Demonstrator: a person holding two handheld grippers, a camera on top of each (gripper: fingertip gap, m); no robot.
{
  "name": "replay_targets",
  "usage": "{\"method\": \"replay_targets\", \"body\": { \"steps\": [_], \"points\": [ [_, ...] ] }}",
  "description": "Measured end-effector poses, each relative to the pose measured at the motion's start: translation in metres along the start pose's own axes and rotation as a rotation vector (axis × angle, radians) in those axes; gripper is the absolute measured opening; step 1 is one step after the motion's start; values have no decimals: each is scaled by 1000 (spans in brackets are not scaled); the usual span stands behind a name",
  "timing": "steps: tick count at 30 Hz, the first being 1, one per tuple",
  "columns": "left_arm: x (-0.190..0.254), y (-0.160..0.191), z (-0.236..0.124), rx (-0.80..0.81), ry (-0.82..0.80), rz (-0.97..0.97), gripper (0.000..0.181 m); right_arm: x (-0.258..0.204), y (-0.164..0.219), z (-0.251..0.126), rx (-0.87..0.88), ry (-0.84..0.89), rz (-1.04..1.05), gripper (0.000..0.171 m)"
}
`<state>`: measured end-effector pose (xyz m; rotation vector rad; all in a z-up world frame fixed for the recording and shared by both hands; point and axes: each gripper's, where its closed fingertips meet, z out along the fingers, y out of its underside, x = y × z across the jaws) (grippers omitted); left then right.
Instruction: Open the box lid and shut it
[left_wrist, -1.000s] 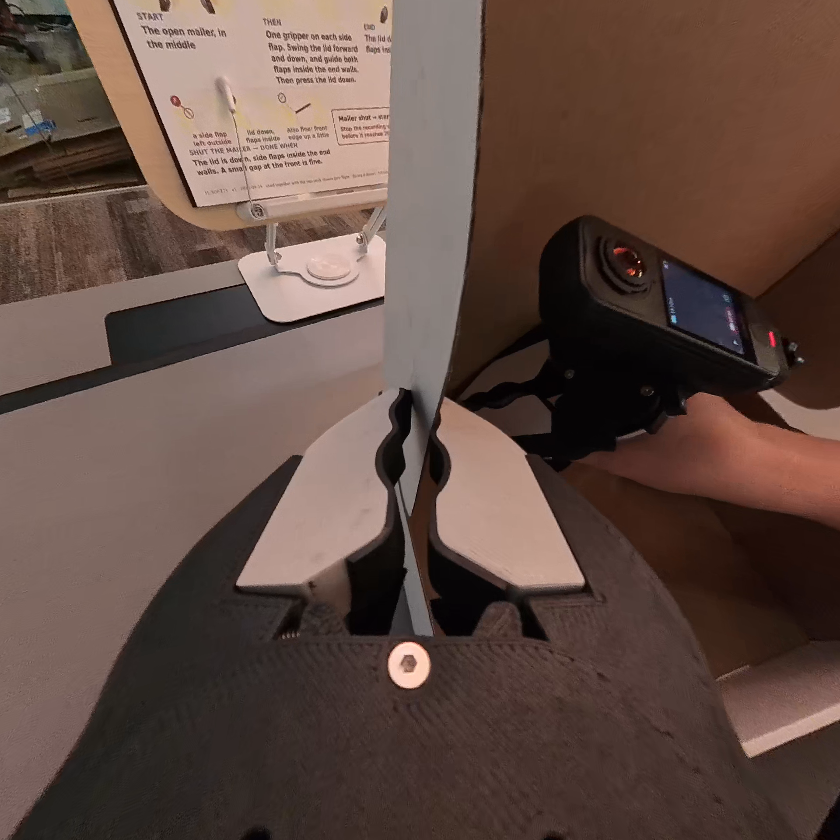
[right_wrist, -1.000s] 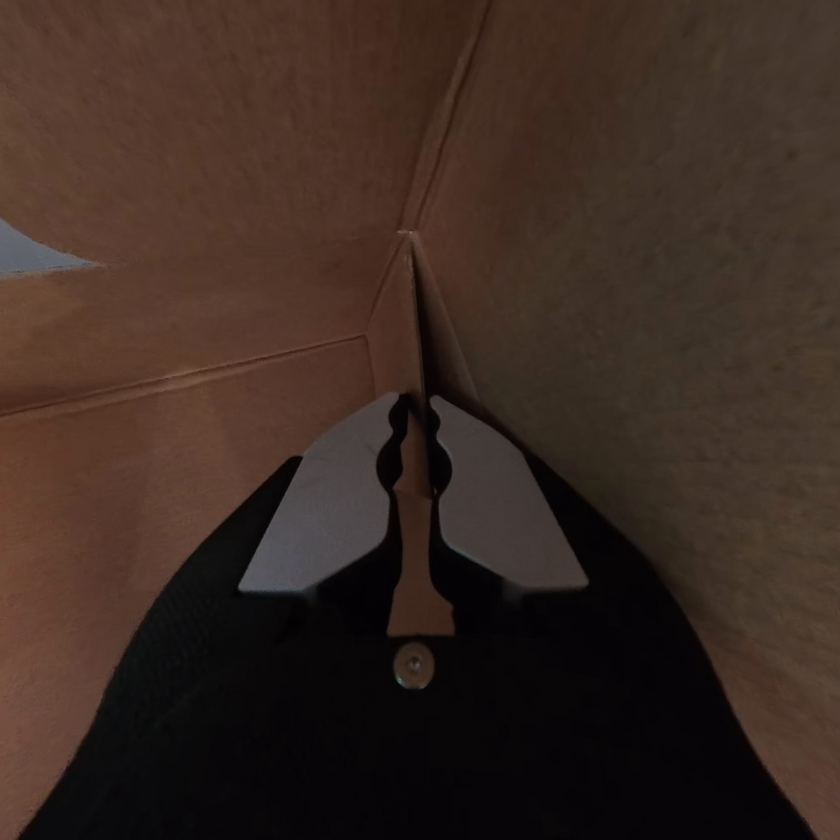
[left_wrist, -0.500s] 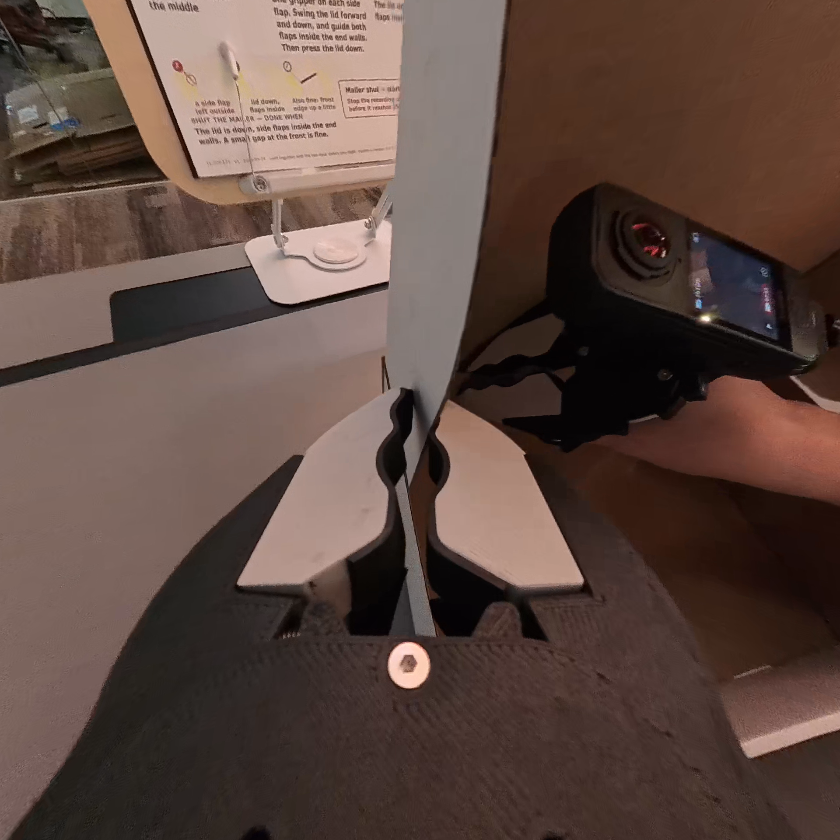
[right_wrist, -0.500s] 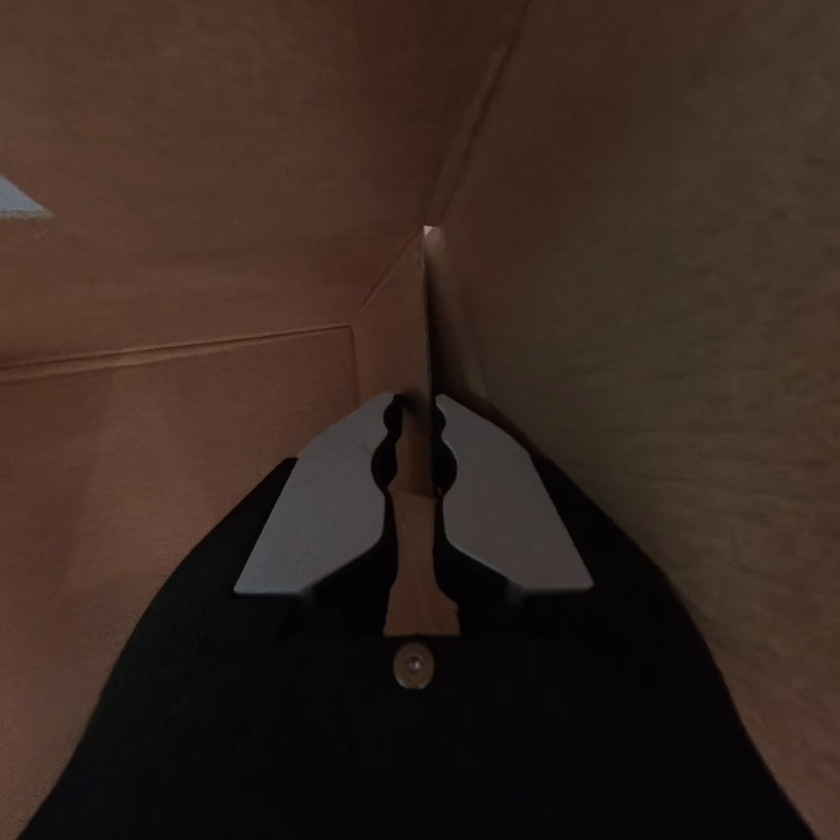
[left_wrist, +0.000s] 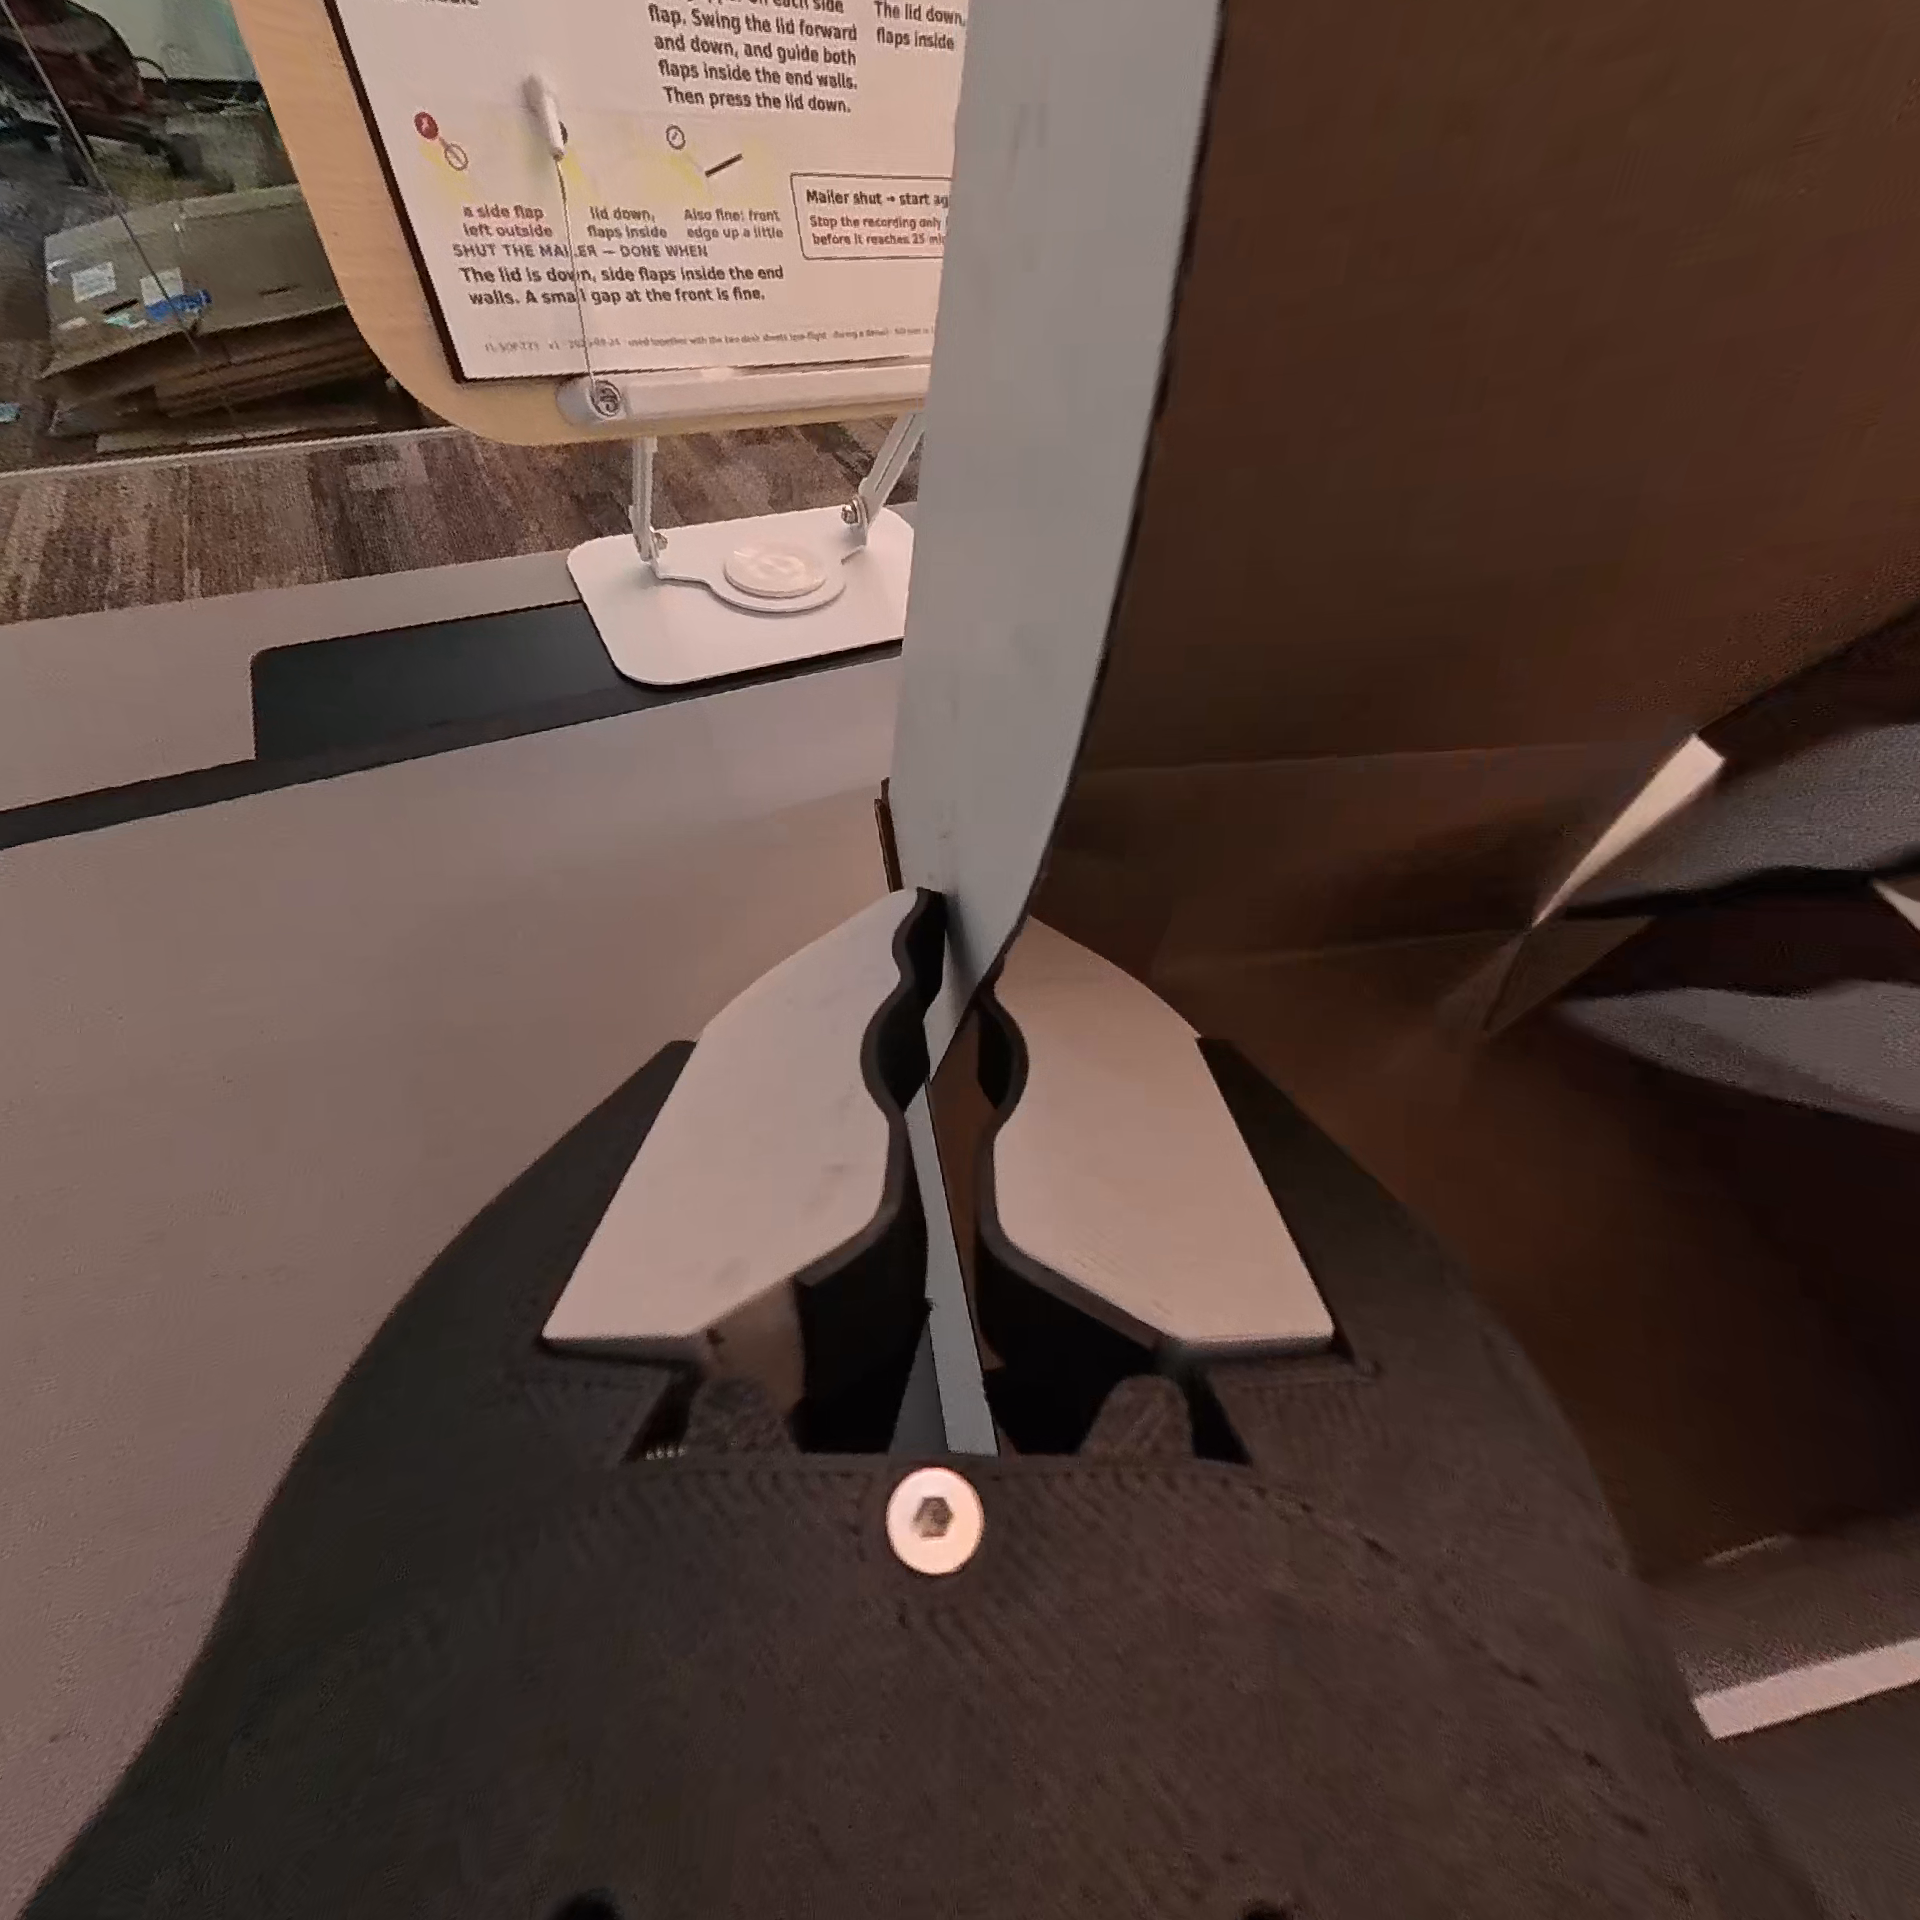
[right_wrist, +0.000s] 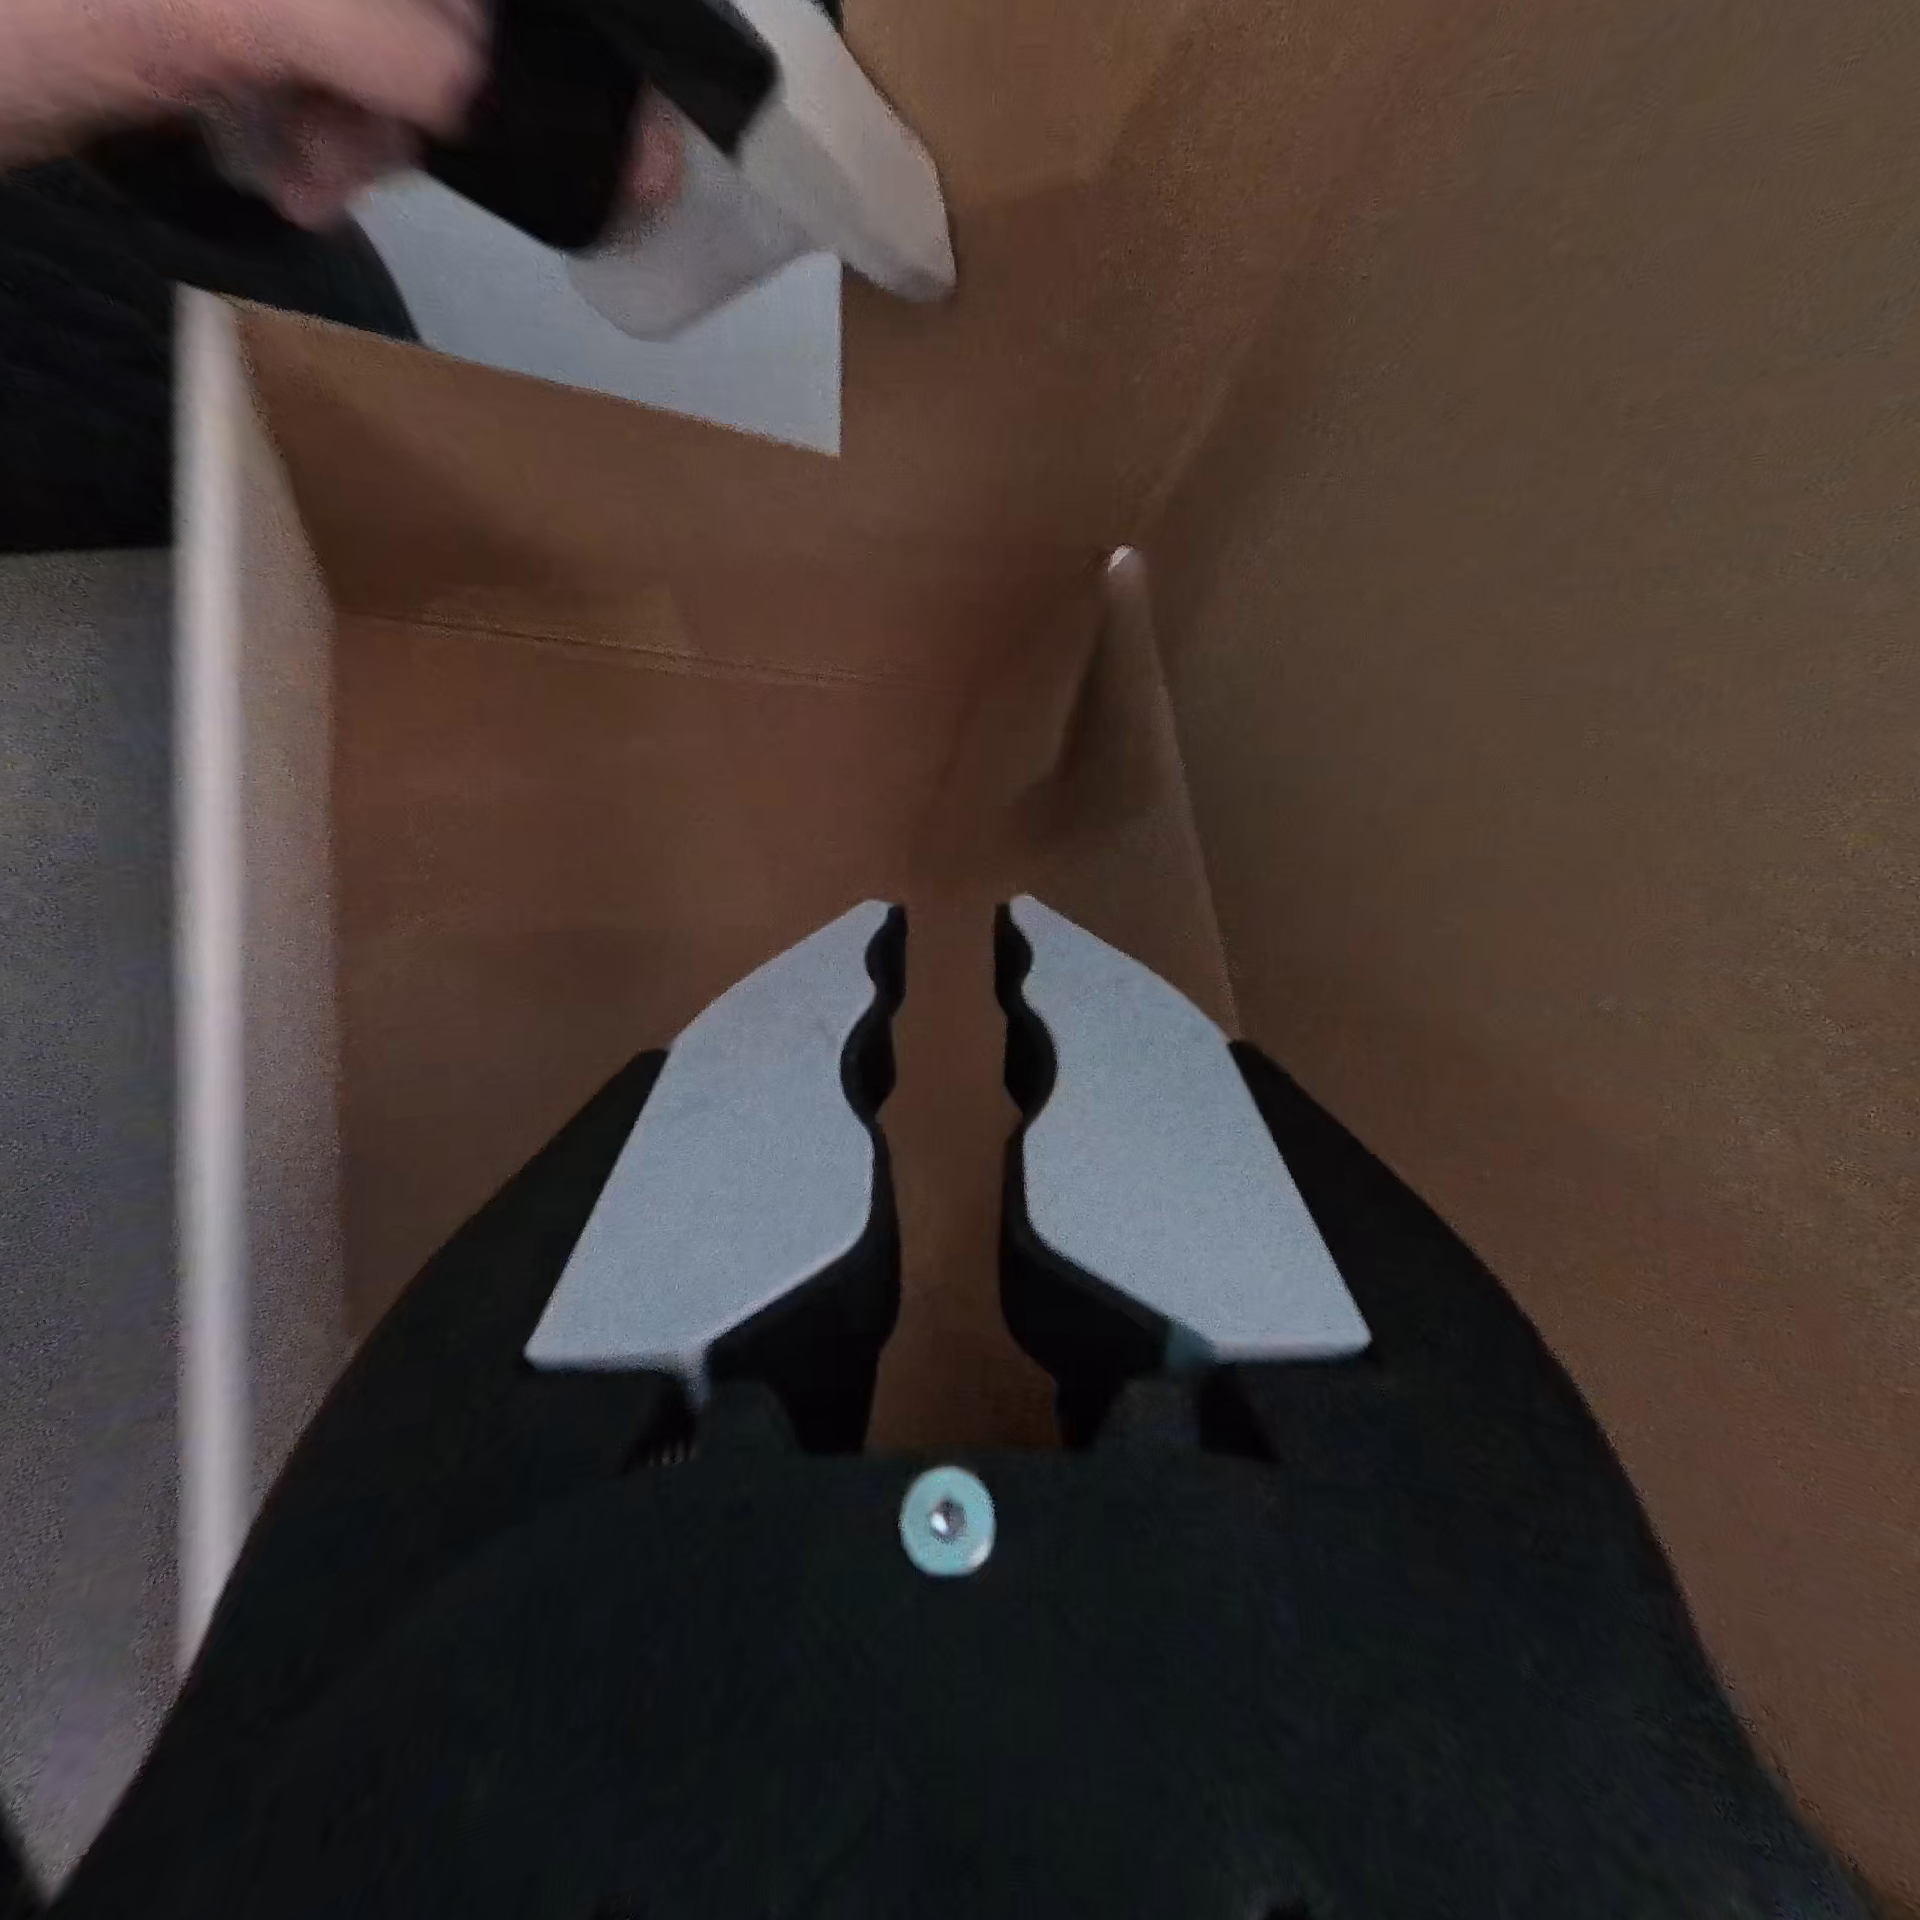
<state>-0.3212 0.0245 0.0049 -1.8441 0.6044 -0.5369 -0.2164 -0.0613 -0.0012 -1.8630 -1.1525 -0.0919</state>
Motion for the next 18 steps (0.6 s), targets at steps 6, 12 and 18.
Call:
{"method": "replay_targets", "body": {
  "steps": [6, 12, 18],
  "points": [
    [2, 1, 2, 1, -8, 18, 4, 51, 16, -184, 407, 460, 113, 12],
    [3, 1, 1, 4, -12, 10, 4, 92, 104, -184, 314, 446, 522, 67],
    [7, 5, 0, -1, -18, 28, 5, 99, 119, -140, 278, 334, 660, 6]
  ]
}}
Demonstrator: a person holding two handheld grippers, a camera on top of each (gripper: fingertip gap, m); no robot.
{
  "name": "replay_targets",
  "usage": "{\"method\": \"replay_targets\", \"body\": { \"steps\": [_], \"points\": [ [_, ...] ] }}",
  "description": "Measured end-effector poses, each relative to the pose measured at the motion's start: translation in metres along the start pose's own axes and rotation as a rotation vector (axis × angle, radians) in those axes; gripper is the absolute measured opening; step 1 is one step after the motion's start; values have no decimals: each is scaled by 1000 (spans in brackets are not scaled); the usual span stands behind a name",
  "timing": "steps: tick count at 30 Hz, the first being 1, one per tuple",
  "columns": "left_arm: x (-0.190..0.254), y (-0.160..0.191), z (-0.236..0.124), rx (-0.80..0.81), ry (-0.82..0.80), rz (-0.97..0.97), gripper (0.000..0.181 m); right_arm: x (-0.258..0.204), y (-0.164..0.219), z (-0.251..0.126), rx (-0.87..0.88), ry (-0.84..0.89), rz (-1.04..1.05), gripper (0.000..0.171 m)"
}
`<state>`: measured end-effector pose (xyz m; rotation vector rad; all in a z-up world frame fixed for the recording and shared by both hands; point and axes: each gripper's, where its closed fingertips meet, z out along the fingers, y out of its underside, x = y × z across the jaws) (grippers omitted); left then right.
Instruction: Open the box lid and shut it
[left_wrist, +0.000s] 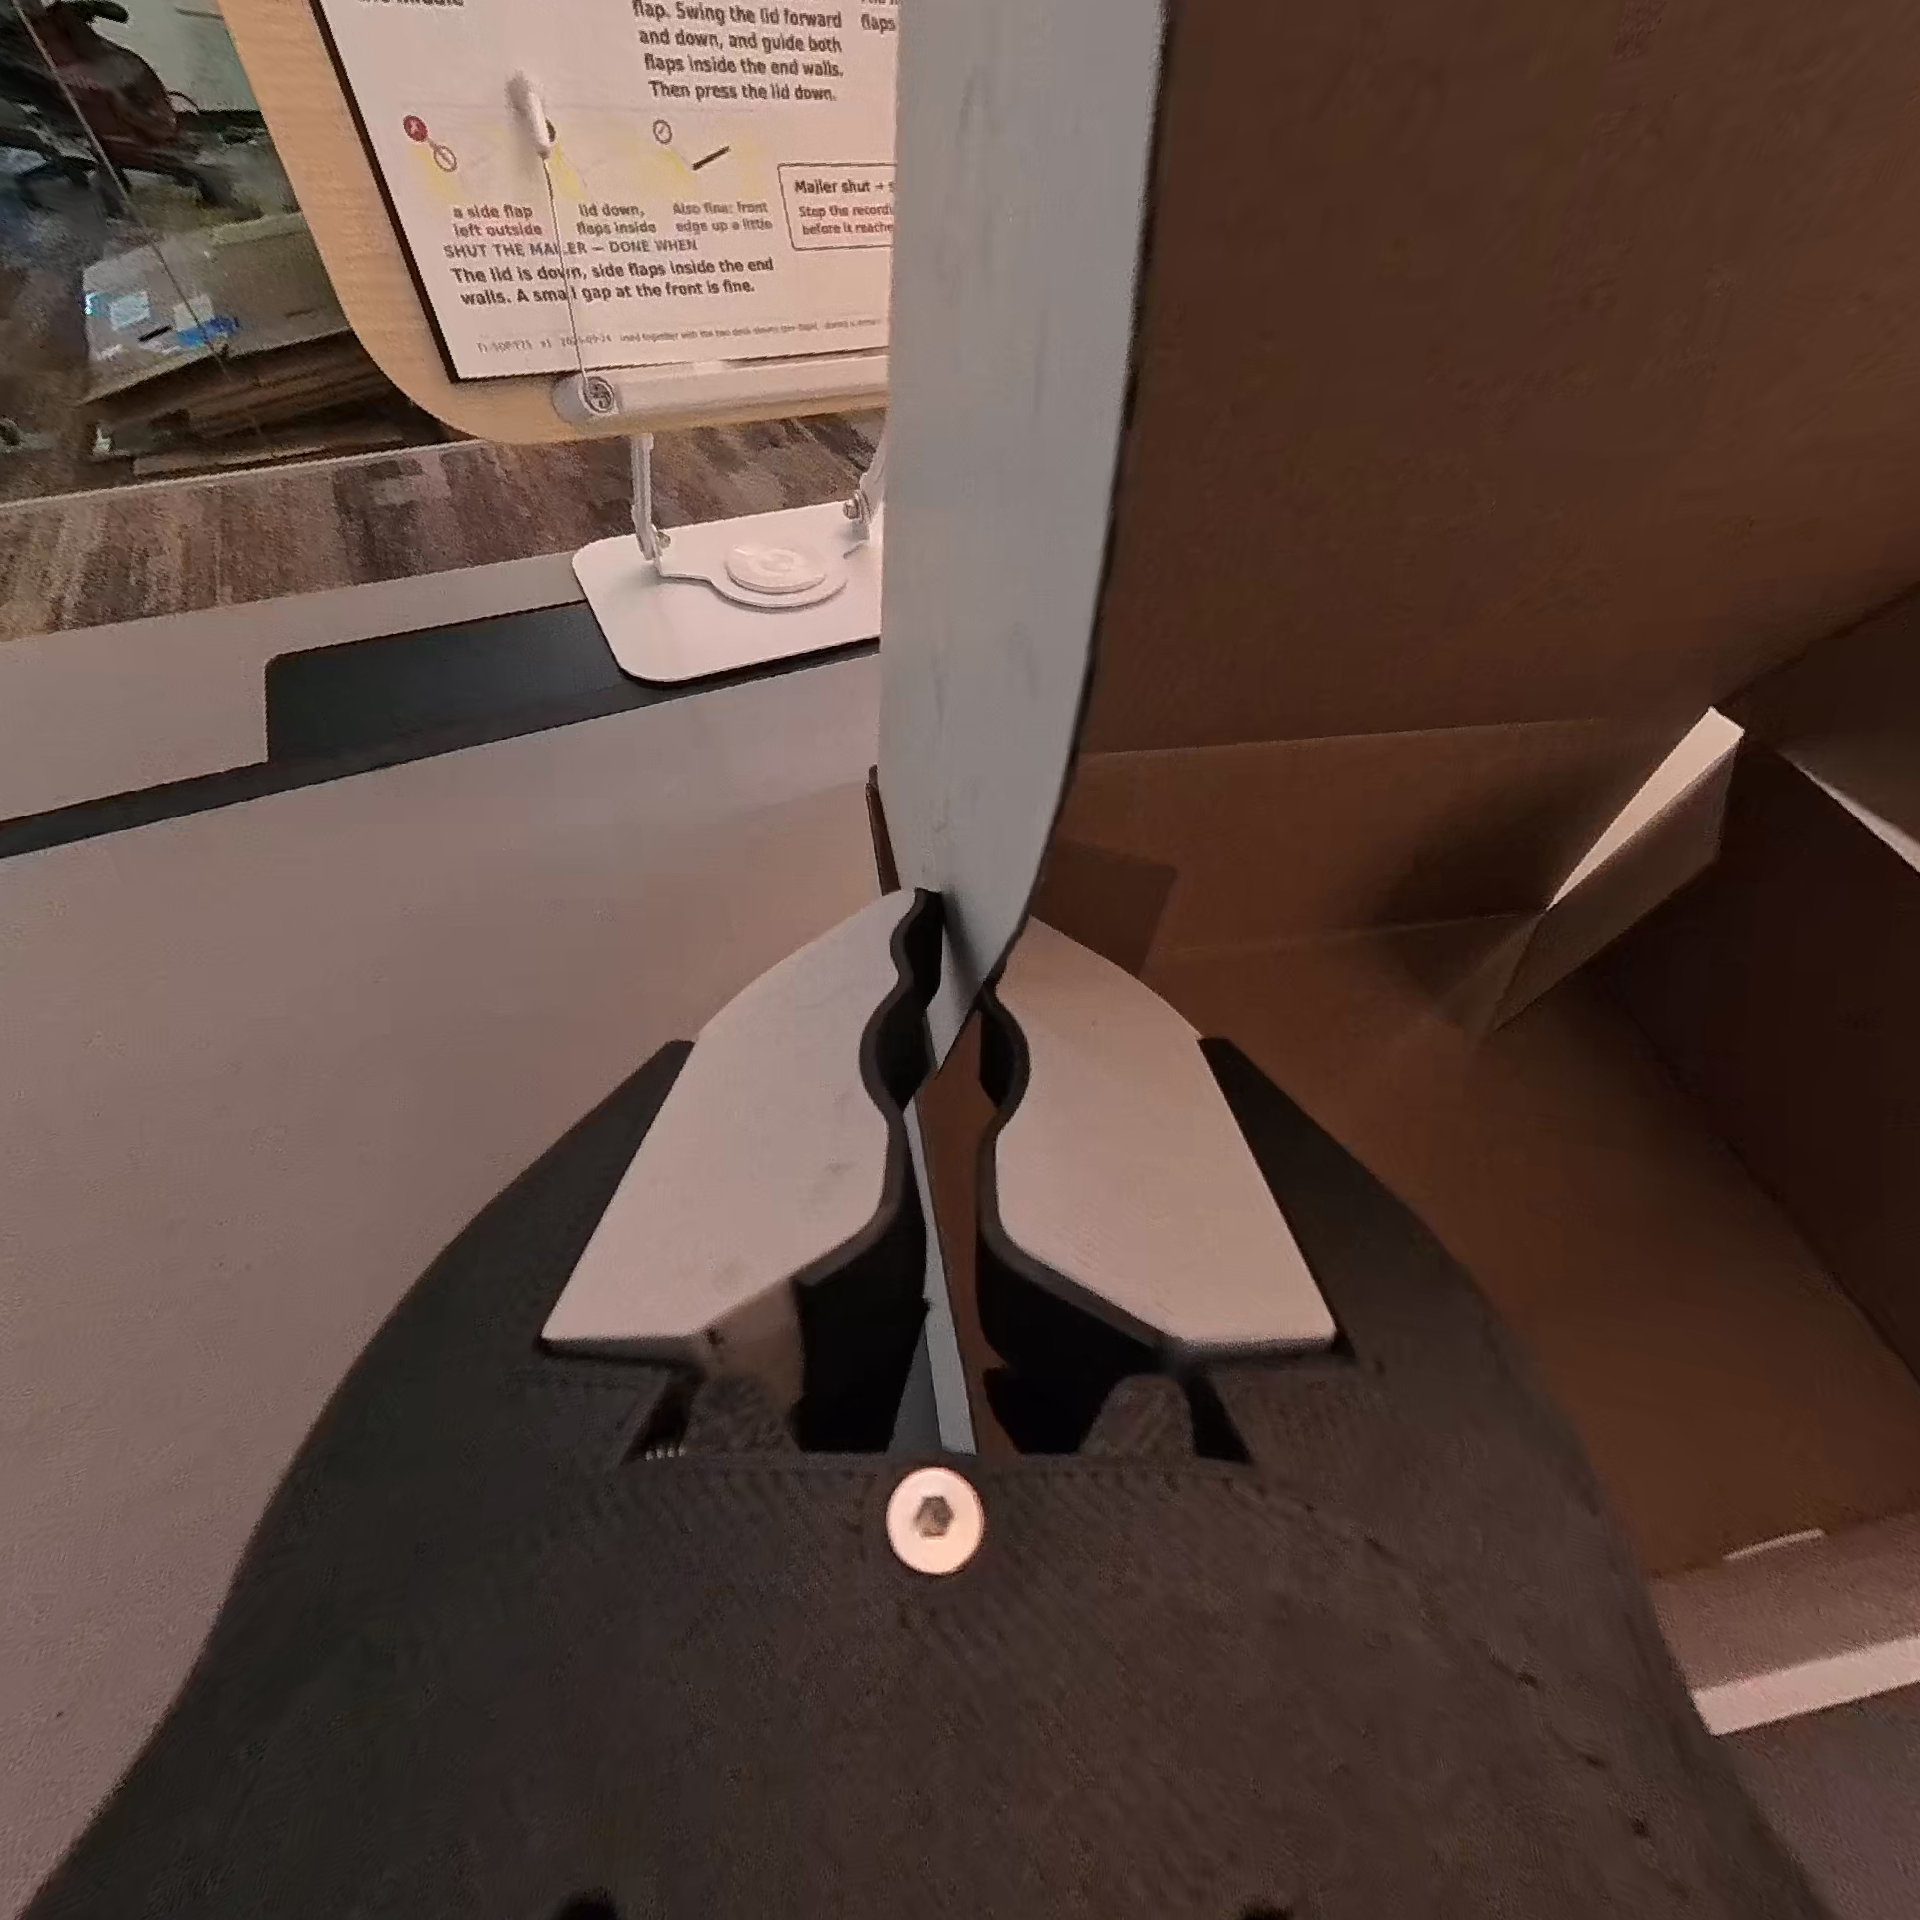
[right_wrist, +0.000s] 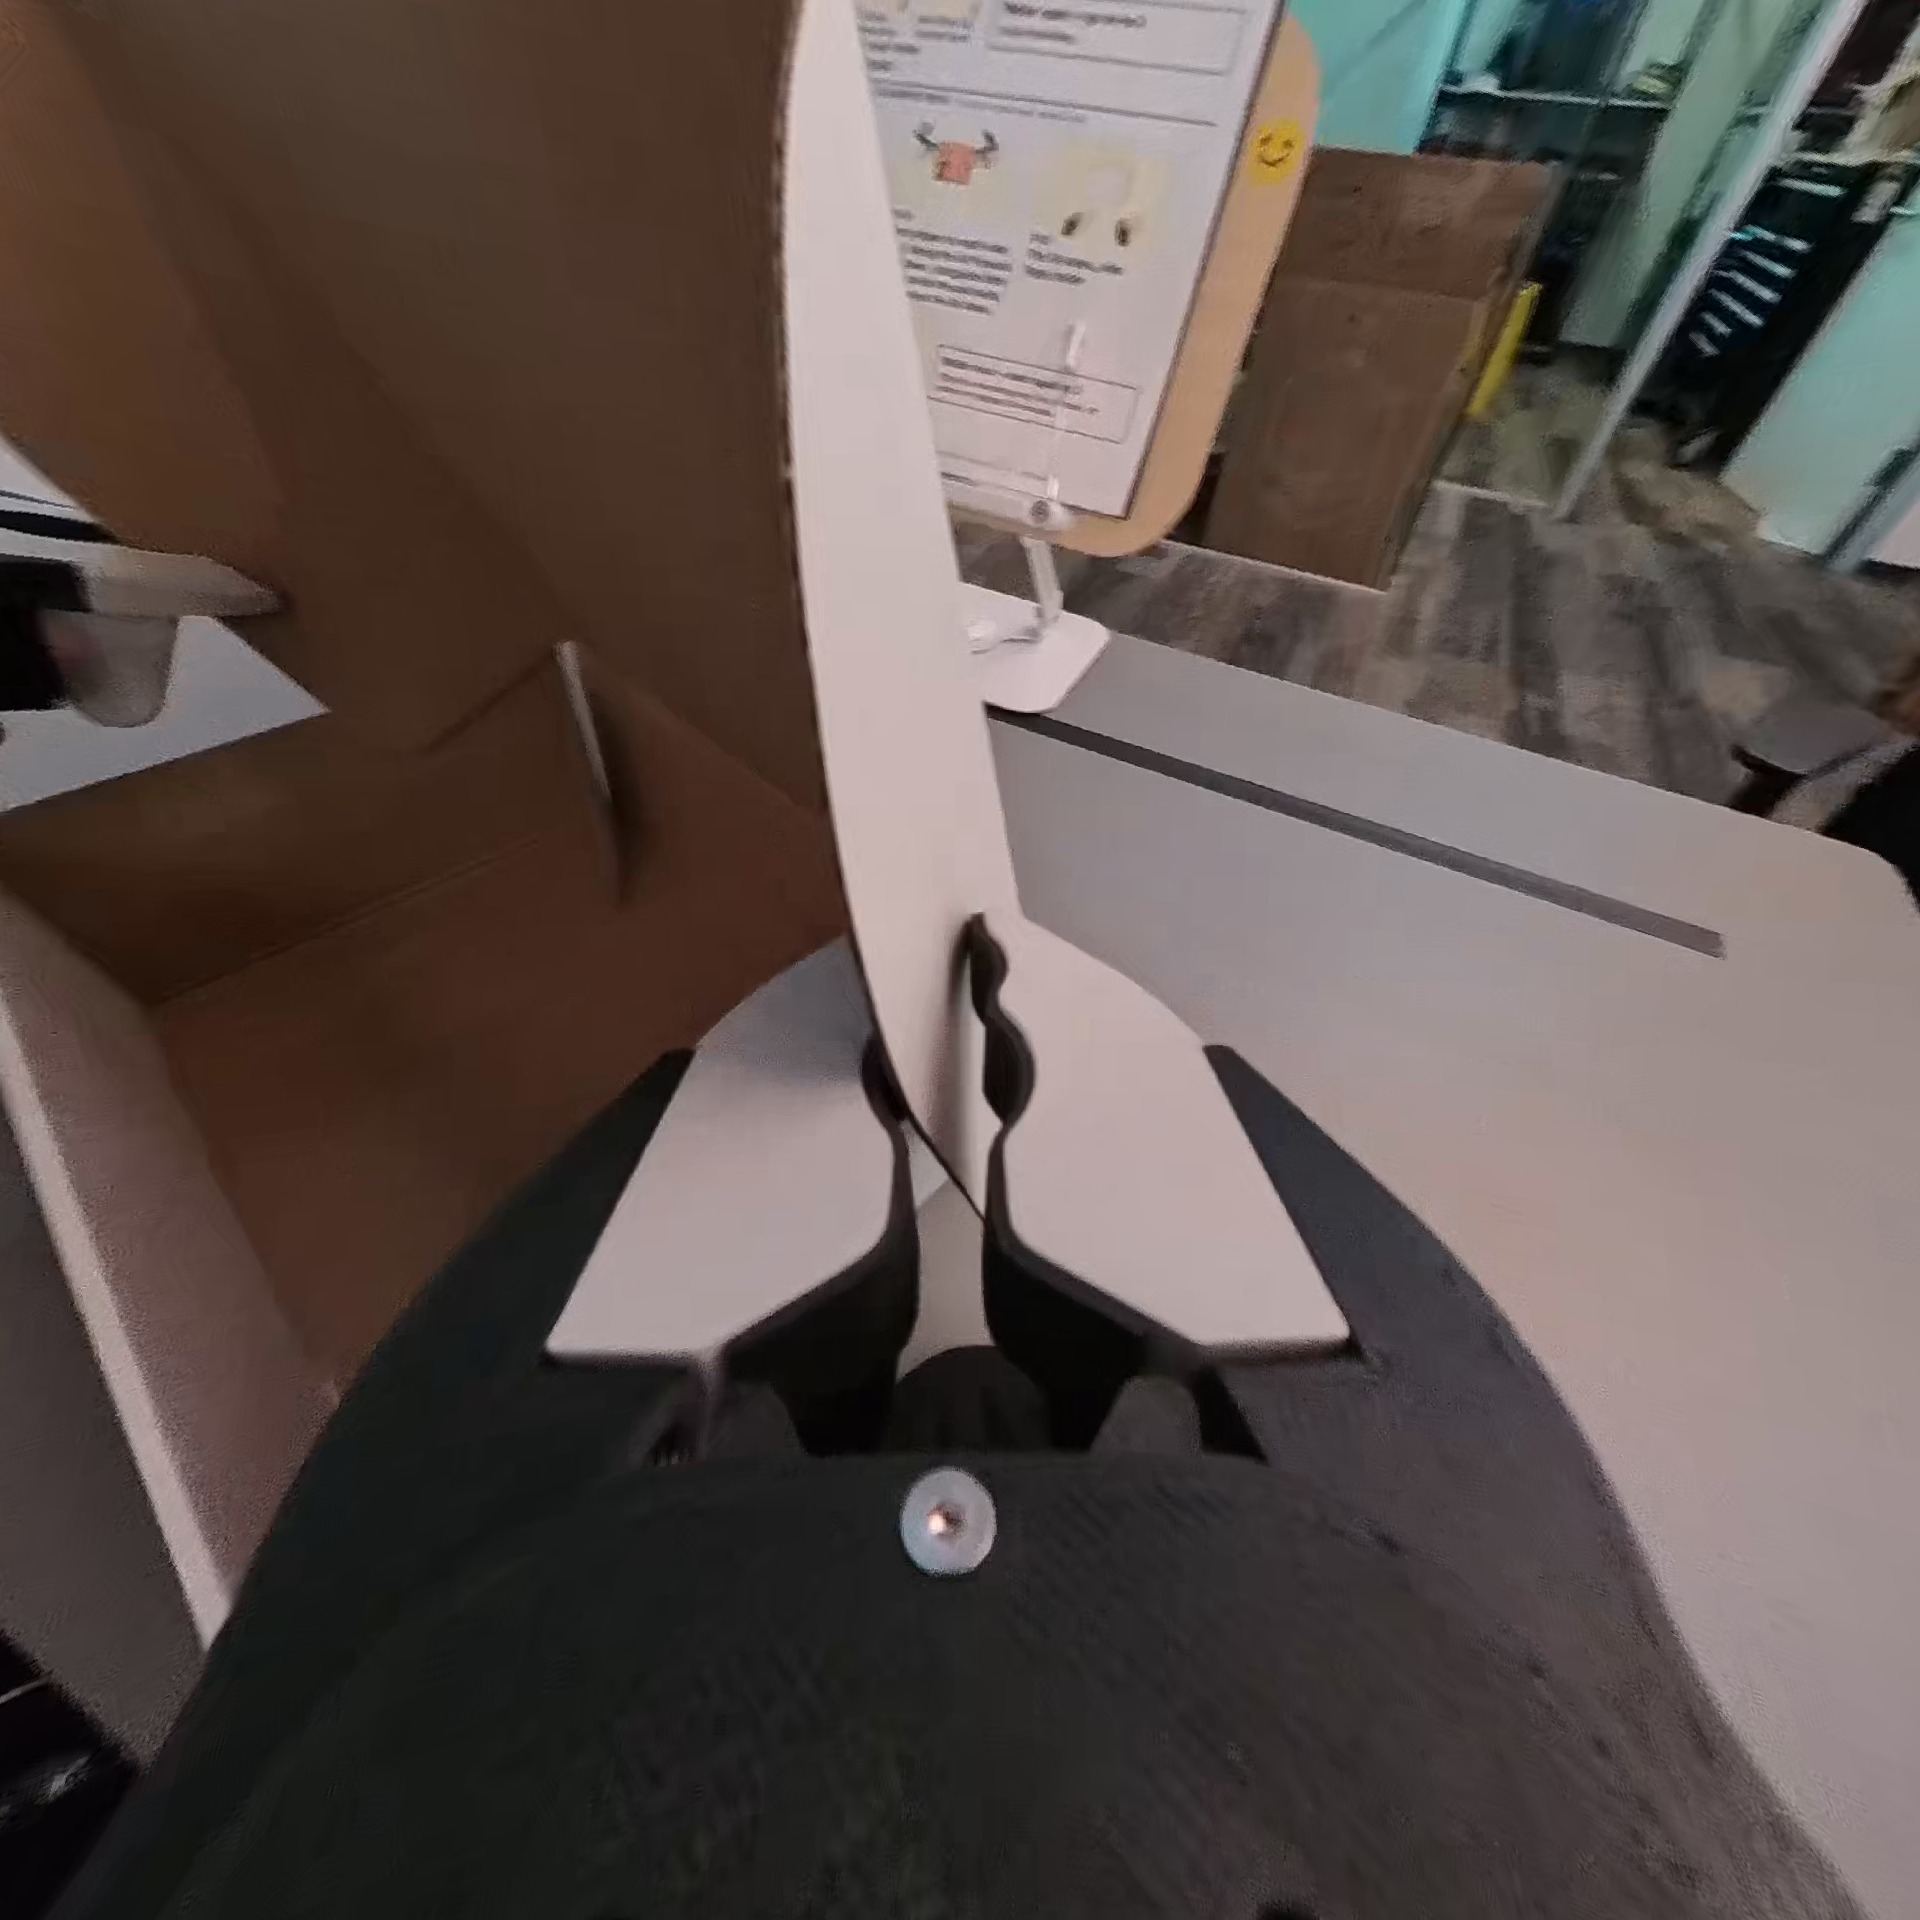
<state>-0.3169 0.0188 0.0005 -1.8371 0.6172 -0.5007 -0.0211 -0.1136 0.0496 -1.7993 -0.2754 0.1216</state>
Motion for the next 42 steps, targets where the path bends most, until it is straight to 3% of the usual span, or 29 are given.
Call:
{"method": "replay_targets", "body": {
  "steps": [6, 8, 11, 13, 15, 18, 22, 26, 32, 36, 40, 42],
  "points": [
    [1, -5, -8, 44, -7, -9, 9, 8, -7, 15, -116, 118, -129, 1],
    [-5, -5, -20, 72, -75, 3, 30, 9, -3, 21, -145, 130, -149, 2],
    [-5, -17, -51, 149, -200, 100, 46, 11, -5, 25, -124, 122, -134, 2],
    [28, -37, -70, 247, -157, 190, 40, 13, -6, 26, -105, 110, -116, 2],
    [83, -52, -74, 305, -17, 290, 30, 14, -6, 28, -103, 103, -112, 2],
    [154, -48, -43, 178, 209, 414, 35, 14, -9, 29, -102, 90, -112, 2],
    [203, -42, 28, -18, 379, 485, 43, 13, -11, 27, -113, 74, -96, 2],
    [226, -13, 85, -202, 436, 640, 52, 15, -10, 27, -126, 66, -75, 2],
    [233, 27, 122, -239, 437, 763, 52, 18, -12, 29, -109, 29, -32, 2],
    [228, 44, 141, -273, 412, 780, 42, 20, -11, 30, -104, -2, -9, 2],
    [231, 46, 148, -281, 434, 770, 8, 20, -11, 31, -102, -36, 20, 3],
    [232, 45, 152, -290, 438, 755, 6, 22, -11, 31, -107, -36, 32, 3]
  ]
}}
